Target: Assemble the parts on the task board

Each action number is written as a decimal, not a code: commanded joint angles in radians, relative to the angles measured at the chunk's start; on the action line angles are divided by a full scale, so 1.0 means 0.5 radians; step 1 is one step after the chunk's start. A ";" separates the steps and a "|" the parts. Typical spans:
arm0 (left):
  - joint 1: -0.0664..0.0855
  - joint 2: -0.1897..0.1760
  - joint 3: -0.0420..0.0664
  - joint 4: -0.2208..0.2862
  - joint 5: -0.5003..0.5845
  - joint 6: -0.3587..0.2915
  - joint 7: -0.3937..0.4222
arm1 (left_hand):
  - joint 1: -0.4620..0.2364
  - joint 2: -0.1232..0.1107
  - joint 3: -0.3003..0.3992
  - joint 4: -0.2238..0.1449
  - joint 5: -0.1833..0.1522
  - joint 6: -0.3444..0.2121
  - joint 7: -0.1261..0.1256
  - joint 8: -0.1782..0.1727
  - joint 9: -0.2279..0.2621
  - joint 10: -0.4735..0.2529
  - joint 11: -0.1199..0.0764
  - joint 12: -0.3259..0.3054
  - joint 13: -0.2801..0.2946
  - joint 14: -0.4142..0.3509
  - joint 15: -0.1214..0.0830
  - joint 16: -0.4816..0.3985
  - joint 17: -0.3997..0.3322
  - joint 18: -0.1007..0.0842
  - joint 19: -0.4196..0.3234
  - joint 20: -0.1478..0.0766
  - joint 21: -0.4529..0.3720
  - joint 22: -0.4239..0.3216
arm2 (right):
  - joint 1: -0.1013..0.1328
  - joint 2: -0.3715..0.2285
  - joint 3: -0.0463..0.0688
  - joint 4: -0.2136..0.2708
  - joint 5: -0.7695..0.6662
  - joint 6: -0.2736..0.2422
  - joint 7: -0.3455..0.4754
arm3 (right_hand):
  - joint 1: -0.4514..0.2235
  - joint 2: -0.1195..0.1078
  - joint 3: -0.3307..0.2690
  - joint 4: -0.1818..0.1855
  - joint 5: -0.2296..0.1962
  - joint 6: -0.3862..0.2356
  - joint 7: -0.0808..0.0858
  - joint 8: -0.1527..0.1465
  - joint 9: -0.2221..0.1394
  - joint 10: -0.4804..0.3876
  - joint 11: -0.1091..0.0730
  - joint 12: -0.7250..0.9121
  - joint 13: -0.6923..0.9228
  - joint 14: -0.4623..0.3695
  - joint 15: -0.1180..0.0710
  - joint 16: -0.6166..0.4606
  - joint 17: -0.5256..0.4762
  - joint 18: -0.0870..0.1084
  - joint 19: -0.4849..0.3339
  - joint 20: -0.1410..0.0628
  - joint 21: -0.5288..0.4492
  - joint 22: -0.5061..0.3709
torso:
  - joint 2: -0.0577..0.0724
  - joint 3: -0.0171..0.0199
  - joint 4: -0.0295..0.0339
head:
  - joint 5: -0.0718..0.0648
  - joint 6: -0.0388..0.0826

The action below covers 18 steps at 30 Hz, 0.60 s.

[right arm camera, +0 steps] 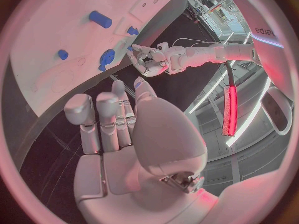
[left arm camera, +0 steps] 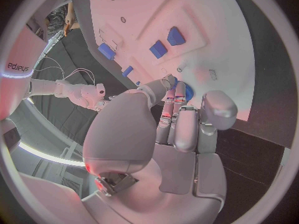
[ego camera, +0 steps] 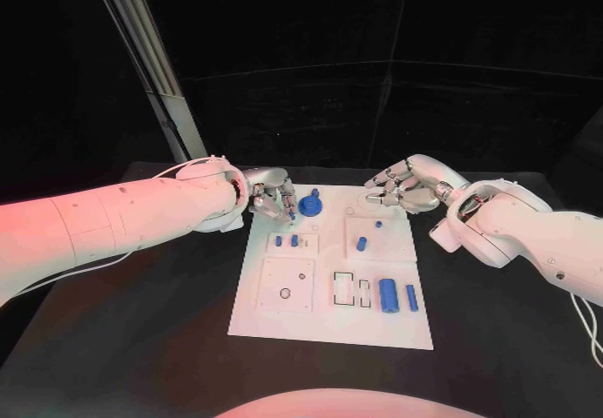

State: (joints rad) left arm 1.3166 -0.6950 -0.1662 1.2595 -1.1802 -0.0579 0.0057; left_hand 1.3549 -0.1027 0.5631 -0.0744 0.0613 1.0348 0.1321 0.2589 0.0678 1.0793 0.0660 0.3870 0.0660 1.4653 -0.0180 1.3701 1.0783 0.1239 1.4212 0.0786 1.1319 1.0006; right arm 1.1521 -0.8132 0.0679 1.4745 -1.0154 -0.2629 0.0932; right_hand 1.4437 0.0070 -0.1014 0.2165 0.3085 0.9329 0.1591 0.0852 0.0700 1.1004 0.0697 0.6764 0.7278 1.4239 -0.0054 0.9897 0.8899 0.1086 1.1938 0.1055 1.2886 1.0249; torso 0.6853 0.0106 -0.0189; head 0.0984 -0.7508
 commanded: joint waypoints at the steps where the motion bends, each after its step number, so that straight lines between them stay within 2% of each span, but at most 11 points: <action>1: -0.001 0.015 -0.001 -0.019 -0.048 0.048 -0.041 | -0.023 0.000 0.004 -0.005 0.000 0.013 0.006 -0.011 0.002 0.014 -0.002 -0.004 -0.001 0.041 -0.004 0.006 -0.001 -0.020 0.002 -0.001 0.006 0.001 | 0.003 0.001 0.001 0.005 -0.003 -0.011 0.019 | 0.019 0.006 0.002 0.005 0.013 -0.009 0.001 0.001 0.000 -0.016 -0.001 -0.011 -0.002 -0.010 -0.002 0.000 0.002 0.019 -0.008 0.000 -0.009 -0.002 | 0.000 0.0013 -0.004 | -0.003 -0.007; 5: -0.005 0.031 -0.002 -0.048 -0.062 0.053 -0.048 | -0.026 -0.001 0.003 -0.004 0.000 0.013 0.005 -0.013 0.002 0.015 -0.001 -0.006 0.000 0.040 -0.004 0.006 -0.002 -0.020 0.002 0.000 0.006 0.001 | 0.003 0.001 0.001 0.005 -0.003 -0.011 0.017 | 0.020 0.006 0.002 0.006 0.013 -0.009 0.001 0.002 0.000 -0.016 -0.001 -0.011 -0.004 -0.010 -0.002 -0.001 0.001 0.019 -0.008 0.000 -0.009 -0.002 | 0.000 0.0029 -0.003 | 0.000 -0.011; 11: -0.013 0.056 -0.003 -0.084 -0.066 0.077 -0.034 | -0.030 -0.003 0.002 -0.004 -0.001 0.013 0.004 -0.015 0.002 0.015 -0.002 -0.008 0.000 0.039 -0.004 0.004 -0.007 -0.019 0.001 0.000 0.003 -0.002 | 0.003 0.006 0.001 0.003 -0.003 -0.008 0.017 | 0.023 0.007 0.003 0.007 0.014 -0.008 0.000 0.003 0.001 -0.016 -0.001 -0.011 -0.007 -0.009 -0.002 -0.005 -0.001 0.019 -0.007 -0.001 -0.010 -0.002 | 0.000 0.0001 -0.002 | -0.002 -0.016; 18: -0.016 0.069 -0.004 -0.092 -0.048 0.132 -0.017 | -0.033 -0.003 0.000 -0.004 -0.001 0.014 0.002 -0.016 0.002 0.018 -0.003 -0.010 0.001 0.038 -0.004 0.000 -0.016 -0.020 0.001 0.000 0.004 0.000 | 0.003 0.010 0.001 0.000 -0.003 -0.006 0.016 | 0.023 0.007 0.003 0.007 0.014 -0.008 0.000 0.003 0.001 -0.016 -0.001 -0.011 -0.007 -0.009 -0.002 -0.005 -0.001 0.019 -0.007 -0.001 -0.010 -0.002 | -0.001 0.0025 -0.002 | -0.005 -0.019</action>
State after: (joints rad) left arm 1.3075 -0.6615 -0.1686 1.2143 -1.2029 -0.0218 -0.0088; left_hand 1.3467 -0.1027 0.5630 -0.0744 0.0613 1.0347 0.1320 0.2524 0.0672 1.0793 0.0660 0.3870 0.0658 1.4652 -0.0179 1.3701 1.0713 0.1240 1.4211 0.0787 1.1318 1.0004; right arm 1.1521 -0.8090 0.0678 1.4733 -1.0154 -0.2628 0.0933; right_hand 1.4477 0.0110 -0.1015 0.2165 0.3085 0.9329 0.1591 0.0852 0.0700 1.1005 0.0696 0.6764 0.7253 1.4239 -0.0054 0.9897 0.8898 0.1086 1.1938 0.1055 1.2886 1.0249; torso 0.6853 0.0113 -0.0203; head 0.0970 -0.7598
